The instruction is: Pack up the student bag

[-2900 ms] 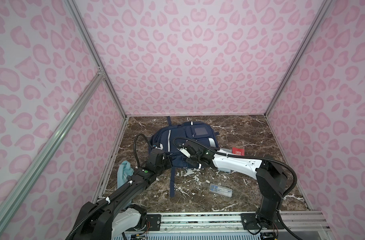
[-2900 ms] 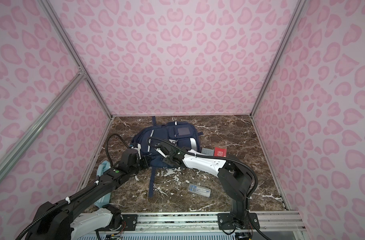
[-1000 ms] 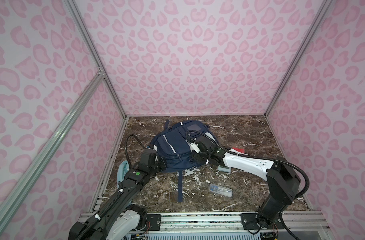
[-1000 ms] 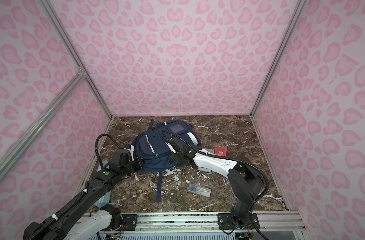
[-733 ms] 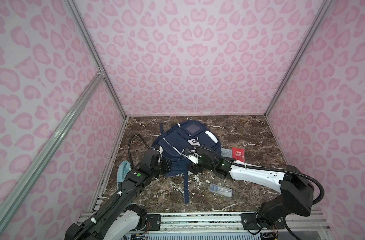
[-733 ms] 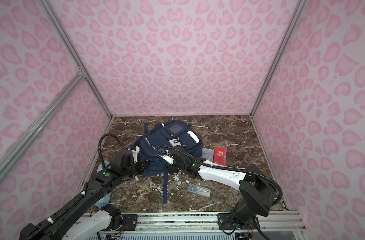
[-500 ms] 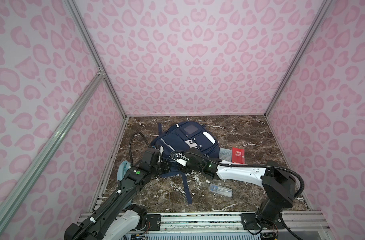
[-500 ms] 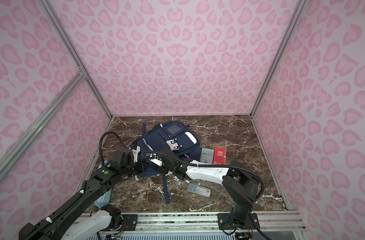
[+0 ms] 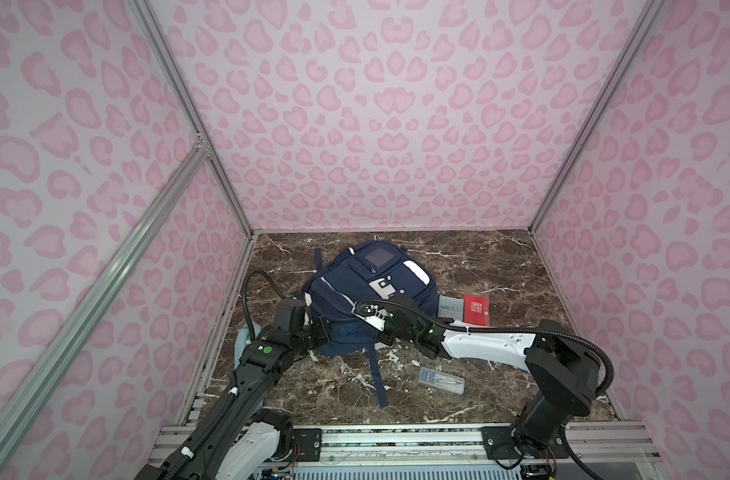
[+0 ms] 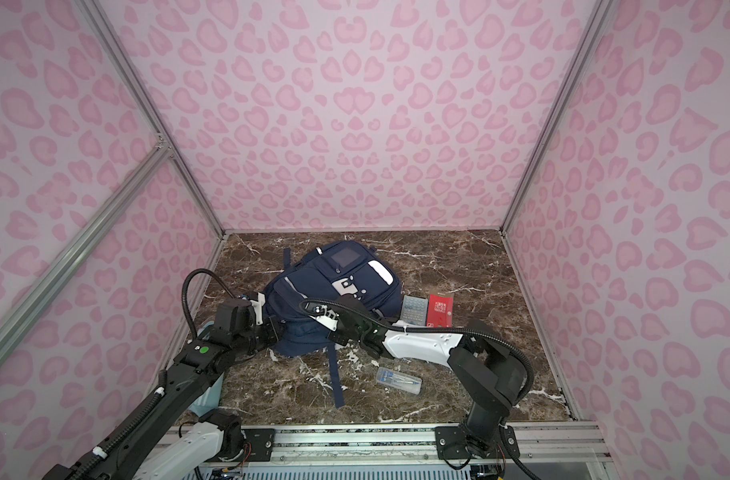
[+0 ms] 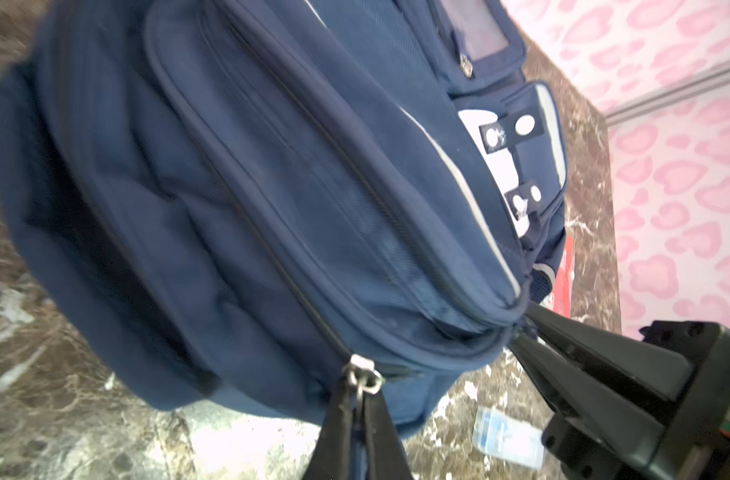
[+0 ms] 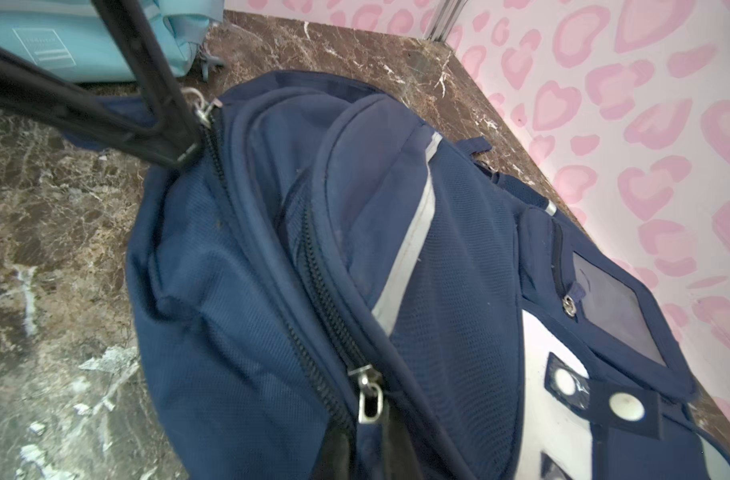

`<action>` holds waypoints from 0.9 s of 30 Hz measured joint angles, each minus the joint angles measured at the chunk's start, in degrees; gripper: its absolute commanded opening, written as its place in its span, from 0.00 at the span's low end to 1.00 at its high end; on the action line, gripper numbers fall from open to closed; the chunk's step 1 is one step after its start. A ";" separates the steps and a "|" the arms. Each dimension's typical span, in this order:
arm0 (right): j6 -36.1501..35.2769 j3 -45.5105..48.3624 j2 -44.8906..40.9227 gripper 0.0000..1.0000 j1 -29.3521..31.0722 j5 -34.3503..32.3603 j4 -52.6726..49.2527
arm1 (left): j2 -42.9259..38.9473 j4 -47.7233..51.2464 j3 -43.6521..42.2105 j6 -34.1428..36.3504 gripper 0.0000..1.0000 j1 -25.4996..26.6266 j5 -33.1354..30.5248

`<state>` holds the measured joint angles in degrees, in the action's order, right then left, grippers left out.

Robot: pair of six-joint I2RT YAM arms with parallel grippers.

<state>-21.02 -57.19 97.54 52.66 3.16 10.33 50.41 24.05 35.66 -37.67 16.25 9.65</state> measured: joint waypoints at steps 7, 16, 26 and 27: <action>0.42 0.31 -1.51 0.00 -5.73 6.25 1.92 | -0.87 -4.04 -0.68 0.09 0.03 -0.61 2.71; 2.43 8.83 -12.07 0.87 -8.33 2.75 -0.46 | -0.35 -5.79 -1.55 -8.20 0.03 20.46 -2.56; -0.63 10.43 -12.24 0.71 0.70 2.01 -0.28 | 5.62 -6.88 2.47 -10.34 0.03 25.44 -4.00; -0.98 9.64 -11.10 0.68 0.70 2.01 -0.17 | 5.77 -6.64 2.47 -10.34 0.03 25.42 -4.13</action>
<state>-22.00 -47.55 86.43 53.36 5.17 10.15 56.18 17.41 38.13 -48.01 41.67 5.52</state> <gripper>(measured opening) 0.717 0.082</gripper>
